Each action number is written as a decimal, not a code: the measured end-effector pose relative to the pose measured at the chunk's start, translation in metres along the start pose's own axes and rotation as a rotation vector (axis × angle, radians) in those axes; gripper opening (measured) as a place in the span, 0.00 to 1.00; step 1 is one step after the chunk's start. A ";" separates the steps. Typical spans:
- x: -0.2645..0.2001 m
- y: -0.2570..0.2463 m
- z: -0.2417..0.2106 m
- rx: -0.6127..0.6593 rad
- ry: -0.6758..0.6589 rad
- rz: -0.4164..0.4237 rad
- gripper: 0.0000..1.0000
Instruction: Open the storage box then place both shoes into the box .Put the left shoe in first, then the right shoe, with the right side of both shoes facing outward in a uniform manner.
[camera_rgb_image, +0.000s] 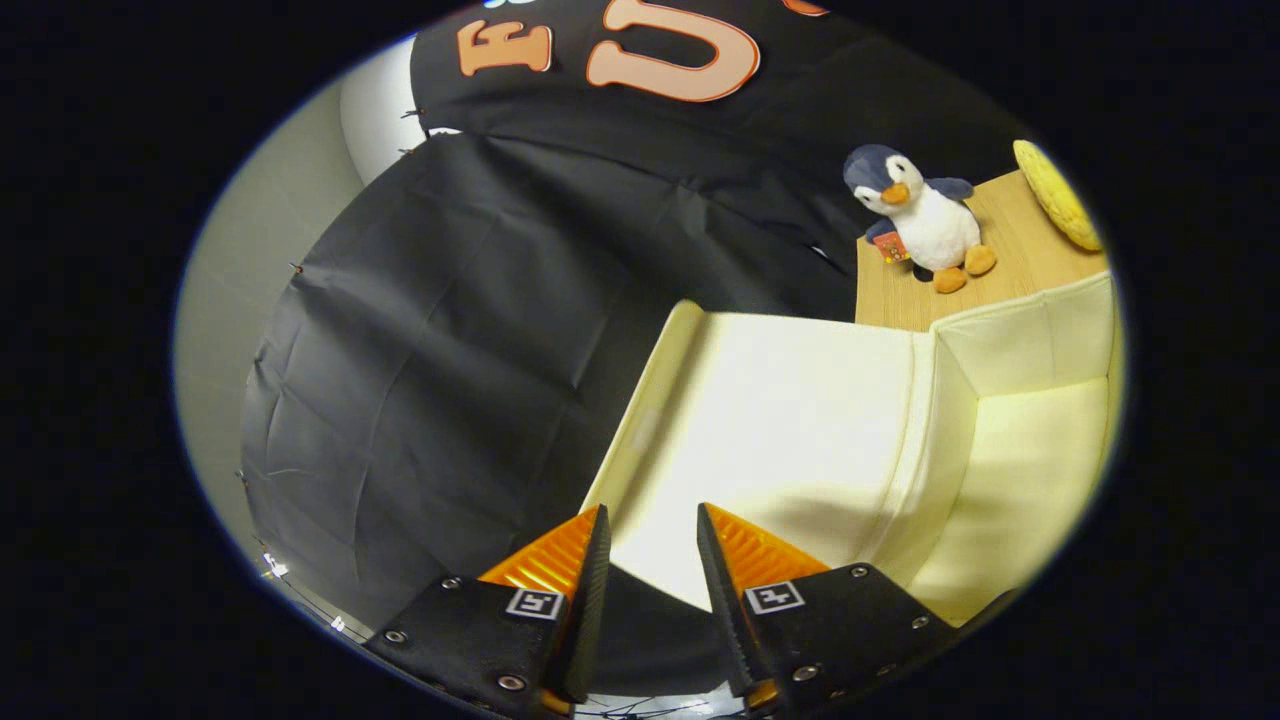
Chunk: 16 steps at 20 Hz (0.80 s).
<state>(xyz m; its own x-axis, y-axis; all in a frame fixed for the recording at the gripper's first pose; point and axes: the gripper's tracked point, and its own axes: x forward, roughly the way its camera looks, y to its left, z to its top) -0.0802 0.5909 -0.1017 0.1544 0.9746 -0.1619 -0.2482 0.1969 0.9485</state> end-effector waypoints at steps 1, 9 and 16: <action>-0.002 -0.004 -0.002 -0.010 0.008 -0.014 0.55; -0.079 -0.057 0.015 -0.047 -0.061 -0.205 0.88; -0.190 -0.110 0.048 -0.120 -0.142 -0.424 0.93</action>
<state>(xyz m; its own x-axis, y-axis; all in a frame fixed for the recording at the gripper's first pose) -0.0362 0.3794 -0.1620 0.3936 0.7831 -0.4815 -0.2430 0.5938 0.7670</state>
